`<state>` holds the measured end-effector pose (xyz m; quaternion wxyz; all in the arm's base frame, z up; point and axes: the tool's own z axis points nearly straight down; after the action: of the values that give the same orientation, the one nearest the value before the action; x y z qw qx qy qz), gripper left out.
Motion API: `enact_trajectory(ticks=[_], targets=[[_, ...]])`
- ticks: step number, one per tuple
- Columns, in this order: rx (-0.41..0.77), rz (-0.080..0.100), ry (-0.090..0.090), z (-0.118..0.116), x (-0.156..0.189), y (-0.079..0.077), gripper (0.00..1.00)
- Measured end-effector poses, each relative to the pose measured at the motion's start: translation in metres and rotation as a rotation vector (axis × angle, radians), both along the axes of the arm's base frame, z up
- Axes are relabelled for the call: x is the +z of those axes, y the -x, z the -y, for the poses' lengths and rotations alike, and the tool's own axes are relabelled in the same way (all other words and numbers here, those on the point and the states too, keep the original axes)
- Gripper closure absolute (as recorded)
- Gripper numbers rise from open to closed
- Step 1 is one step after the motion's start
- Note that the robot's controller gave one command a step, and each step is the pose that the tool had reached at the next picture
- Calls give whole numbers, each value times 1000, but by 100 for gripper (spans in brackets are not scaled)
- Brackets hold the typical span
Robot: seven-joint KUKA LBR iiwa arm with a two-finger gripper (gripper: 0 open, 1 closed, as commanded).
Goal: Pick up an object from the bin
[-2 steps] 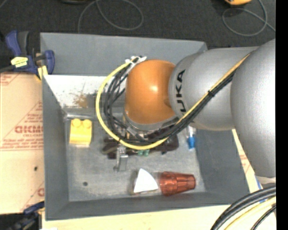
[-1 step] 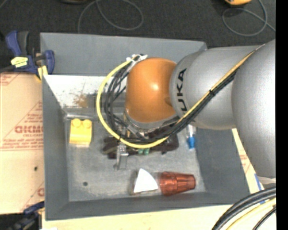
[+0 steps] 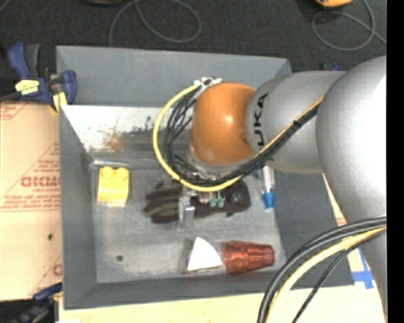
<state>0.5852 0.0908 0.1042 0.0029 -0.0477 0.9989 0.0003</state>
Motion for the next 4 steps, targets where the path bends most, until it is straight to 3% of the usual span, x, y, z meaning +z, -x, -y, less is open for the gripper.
enact_trajectory(ticks=[1,3,4], targets=[[39,2,0,26,-35,-31,0],[63,6,-2,28,-33,-33,0],[62,10,-2,27,-31,-34,100]])
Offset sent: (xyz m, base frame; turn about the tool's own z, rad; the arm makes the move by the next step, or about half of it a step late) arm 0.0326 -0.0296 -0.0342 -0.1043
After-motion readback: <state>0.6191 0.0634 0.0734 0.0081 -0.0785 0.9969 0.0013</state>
